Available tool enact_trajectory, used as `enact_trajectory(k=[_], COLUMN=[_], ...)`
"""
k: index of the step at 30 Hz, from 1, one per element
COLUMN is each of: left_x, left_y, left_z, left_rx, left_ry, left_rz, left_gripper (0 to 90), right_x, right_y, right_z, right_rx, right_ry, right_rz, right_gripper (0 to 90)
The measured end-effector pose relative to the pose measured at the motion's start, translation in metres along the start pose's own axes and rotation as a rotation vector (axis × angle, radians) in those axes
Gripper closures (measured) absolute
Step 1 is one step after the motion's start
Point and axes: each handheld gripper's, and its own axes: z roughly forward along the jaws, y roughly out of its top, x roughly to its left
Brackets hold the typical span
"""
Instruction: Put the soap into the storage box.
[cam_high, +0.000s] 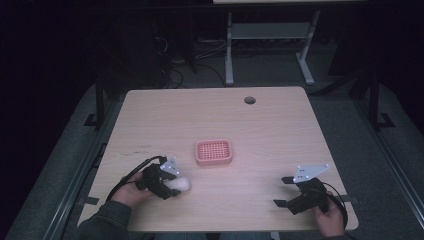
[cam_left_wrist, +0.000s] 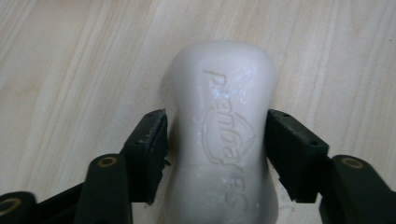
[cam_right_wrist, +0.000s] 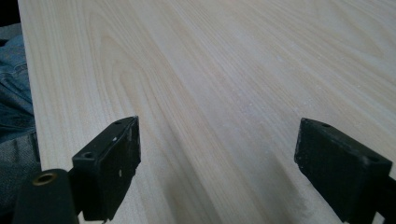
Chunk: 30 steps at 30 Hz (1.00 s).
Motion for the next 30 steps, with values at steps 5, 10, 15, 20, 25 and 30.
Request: enact_trajectory(k=[5,10,15,20,25,30], left_x=[-0.0007,-0.0010,-0.0011,-0.0011,-0.0013,-0.0023], left_y=[0.0008,0.0008,0.0010,0.0011,0.0019,0.0039], left_z=[0.0015,0.0019,0.0024,0.0030,0.0027,0.0028], left_rx=[0.008,0.013,0.017,0.015,0.020,0.027], left_ry=[-0.009,-0.008,-0.005,-0.007,-0.008,-0.007], left_rz=[0.008,0.008,0.012,0.005,-0.001,0.000], left_gripper=[46.5,47.2,47.3,47.4,49.1,49.3], right_x=[0.0004,0.0003,0.0005,0.0005,0.0005,0.0005], right_y=[0.0004,0.0003,0.0003,0.0003,0.0003,0.0001], right_z=[0.0001,-0.0001,0.0000,-0.0001,-0.0001,-0.0003], right_rx=[0.000,0.000,-0.001,0.000,-0.001,-0.002], right_ry=[-0.001,-0.001,-0.001,-0.001,0.000,0.001], right_rz=[-0.002,-0.001,-0.002,-0.001,-0.002,-0.001], right_gripper=[14.1,14.2,14.1,14.2,14.2,14.2])
